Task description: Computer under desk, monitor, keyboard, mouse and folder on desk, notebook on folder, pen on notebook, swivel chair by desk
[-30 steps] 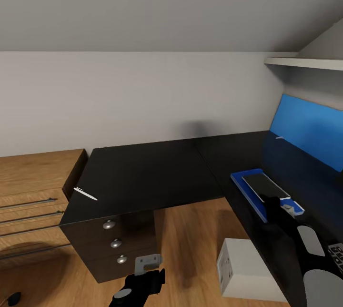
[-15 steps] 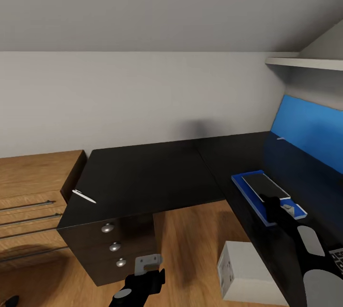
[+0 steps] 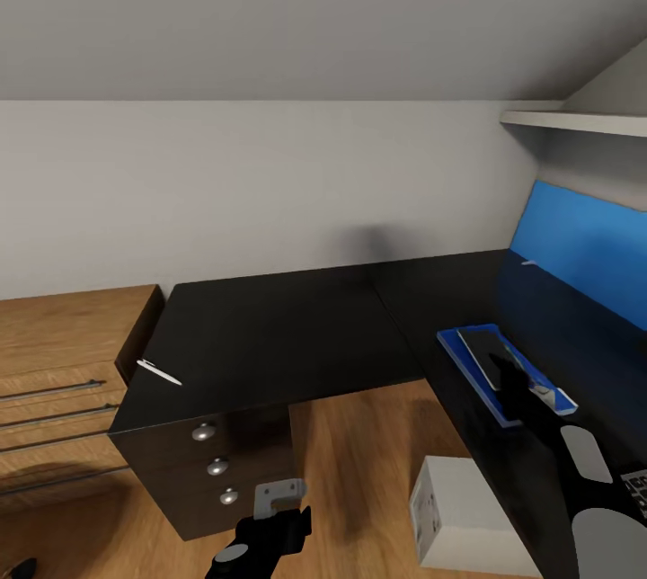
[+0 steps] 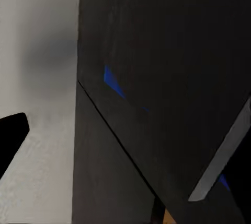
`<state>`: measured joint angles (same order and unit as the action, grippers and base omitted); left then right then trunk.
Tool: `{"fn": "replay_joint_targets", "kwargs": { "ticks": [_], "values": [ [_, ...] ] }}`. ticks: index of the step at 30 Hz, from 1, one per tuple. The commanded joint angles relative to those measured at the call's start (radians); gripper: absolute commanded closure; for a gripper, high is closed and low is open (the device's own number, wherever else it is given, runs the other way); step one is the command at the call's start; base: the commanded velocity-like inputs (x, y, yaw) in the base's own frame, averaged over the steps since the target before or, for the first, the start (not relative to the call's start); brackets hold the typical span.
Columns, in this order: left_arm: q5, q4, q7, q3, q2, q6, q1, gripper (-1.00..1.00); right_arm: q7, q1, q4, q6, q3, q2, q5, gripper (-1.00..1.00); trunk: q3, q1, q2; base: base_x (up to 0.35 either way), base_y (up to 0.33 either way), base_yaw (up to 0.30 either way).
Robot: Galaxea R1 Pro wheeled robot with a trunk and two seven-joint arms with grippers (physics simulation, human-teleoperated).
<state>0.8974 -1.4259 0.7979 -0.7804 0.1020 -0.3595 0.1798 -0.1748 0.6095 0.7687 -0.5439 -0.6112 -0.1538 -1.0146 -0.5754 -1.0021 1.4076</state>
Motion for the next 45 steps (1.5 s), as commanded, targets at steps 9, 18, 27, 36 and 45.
{"fn": "replay_joint_targets", "kwargs": {
  "ticks": [9,18,27,36,45],
  "values": [
    [0.005,-0.003,0.007,-0.002,0.002,-0.002,0.001,-1.00,-0.003,0.001,0.000,-0.007,-0.004,0.000,-0.001,-1.00,-0.001,0.000,0.001,0.000,0.000,0.000],
    [0.005,-0.002,0.006,-0.002,0.002,-0.002,0.001,-1.00,-0.003,0.001,0.000,-0.007,-0.004,-0.001,-0.001,-1.00,-0.001,0.000,0.001,-0.014,0.000,0.000],
    [0.005,-0.002,0.006,-0.002,0.002,-0.002,0.001,-1.00,-0.004,0.001,0.000,-0.007,-0.004,-0.001,-0.001,-1.00,-0.001,0.000,0.001,-0.127,0.000,0.000],
    [0.008,-0.002,0.006,-0.002,0.001,-0.003,0.001,-1.00,-0.005,0.001,0.000,-0.007,-0.004,-0.001,-0.001,-1.00,0.015,0.019,-0.034,-0.004,0.000,0.000],
    [0.007,-0.002,0.007,-0.002,0.001,-0.003,0.001,-1.00,-0.005,0.001,0.000,-0.007,-0.004,-0.001,-0.001,-1.00,0.043,0.054,-0.097,0.000,0.000,0.000]
  ]
}}
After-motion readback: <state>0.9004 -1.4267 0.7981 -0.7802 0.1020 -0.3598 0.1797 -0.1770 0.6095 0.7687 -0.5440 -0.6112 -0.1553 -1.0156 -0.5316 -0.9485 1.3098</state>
